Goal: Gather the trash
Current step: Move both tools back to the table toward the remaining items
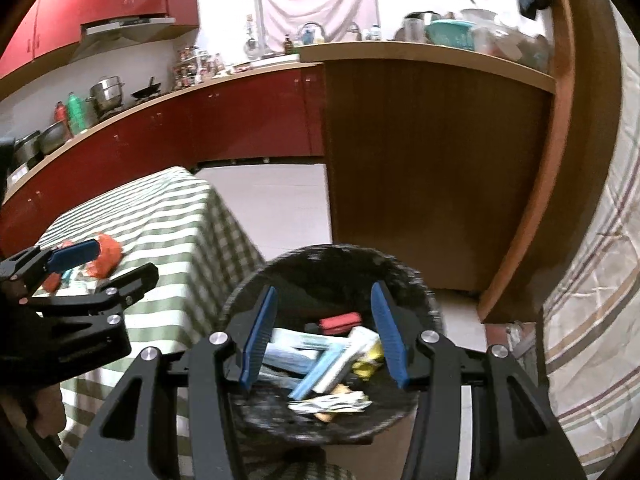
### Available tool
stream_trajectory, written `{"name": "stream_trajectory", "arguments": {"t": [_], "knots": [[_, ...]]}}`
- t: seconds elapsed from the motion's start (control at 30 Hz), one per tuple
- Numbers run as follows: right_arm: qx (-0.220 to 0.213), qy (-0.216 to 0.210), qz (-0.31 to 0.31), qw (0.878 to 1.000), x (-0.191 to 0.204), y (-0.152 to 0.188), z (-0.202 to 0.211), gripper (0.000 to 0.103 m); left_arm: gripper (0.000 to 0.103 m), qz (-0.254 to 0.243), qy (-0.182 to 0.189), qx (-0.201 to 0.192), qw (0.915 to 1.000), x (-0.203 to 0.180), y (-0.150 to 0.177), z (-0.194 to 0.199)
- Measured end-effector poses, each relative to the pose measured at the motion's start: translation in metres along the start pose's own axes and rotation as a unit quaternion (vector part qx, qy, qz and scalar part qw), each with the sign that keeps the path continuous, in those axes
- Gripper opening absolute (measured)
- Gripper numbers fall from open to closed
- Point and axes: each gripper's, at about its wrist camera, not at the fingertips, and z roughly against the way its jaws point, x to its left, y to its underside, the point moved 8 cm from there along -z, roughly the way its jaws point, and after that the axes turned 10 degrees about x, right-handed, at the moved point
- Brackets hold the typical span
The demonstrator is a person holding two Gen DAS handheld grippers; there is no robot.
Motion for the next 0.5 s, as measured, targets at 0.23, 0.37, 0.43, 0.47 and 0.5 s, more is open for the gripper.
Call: {"name": "stream_trajectory", "arguments": {"t": [0.23,0.37,0.43,0.47,0.5], "knots": [[0.000,-0.040,0.043,0.998,0.060,-0.005,0.003,0.049,0.082,0.038,-0.041,0.010,0.9984,0.068,0.028,0.021],[0.000,-0.063,0.065,0.996,0.097,-0.006,0.004,0.049,0.082,0.067,-0.062,0.023,0.9956,0.108,0.047,0.029],[0.001,-0.072,0.075,0.995,0.112,-0.007,0.004,0.049,0.082,0.082,-0.074,0.030,0.9934,0.128,0.058,0.031],[0.002,-0.077,0.081,0.994,0.119,-0.005,0.004,0.049,0.082,0.089,-0.080,0.033,0.9923,0.138,0.064,0.032],[0.005,-0.082,0.089,0.993,0.130,-0.004,0.004,0.049,0.082,0.096,-0.087,0.037,0.9909,0.148,0.070,0.034]]}}
